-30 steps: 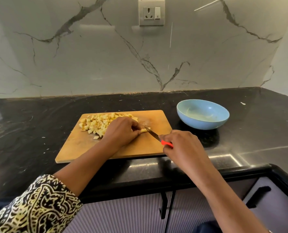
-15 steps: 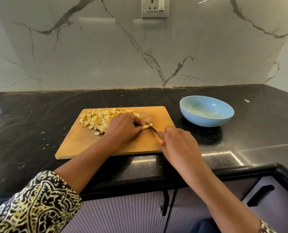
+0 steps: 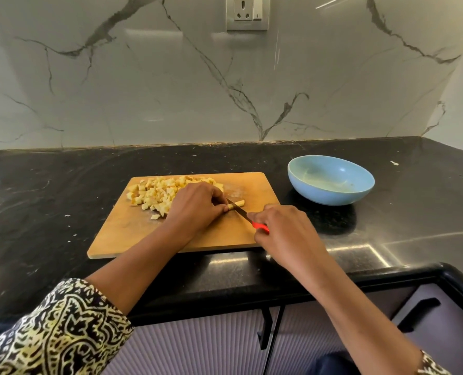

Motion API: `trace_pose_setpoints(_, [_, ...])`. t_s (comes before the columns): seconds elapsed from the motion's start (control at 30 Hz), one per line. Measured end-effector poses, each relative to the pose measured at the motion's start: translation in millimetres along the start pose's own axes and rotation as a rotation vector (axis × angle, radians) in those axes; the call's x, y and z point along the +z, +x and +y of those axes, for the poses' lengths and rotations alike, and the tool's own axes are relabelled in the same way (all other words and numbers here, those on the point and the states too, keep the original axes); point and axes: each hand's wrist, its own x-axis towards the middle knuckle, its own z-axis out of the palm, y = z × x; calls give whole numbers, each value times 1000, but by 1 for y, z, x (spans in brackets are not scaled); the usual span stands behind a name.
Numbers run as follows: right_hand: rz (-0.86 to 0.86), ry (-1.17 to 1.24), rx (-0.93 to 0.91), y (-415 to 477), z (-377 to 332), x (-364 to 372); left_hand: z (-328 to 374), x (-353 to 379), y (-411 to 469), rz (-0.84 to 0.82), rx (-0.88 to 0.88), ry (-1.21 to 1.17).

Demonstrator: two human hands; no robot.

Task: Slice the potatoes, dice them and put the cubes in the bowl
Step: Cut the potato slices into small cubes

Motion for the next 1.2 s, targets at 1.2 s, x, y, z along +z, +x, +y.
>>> trace_pose_setpoints(1.2, [270, 457, 163, 13, 49, 18, -6, 0, 7, -20, 137, 284])
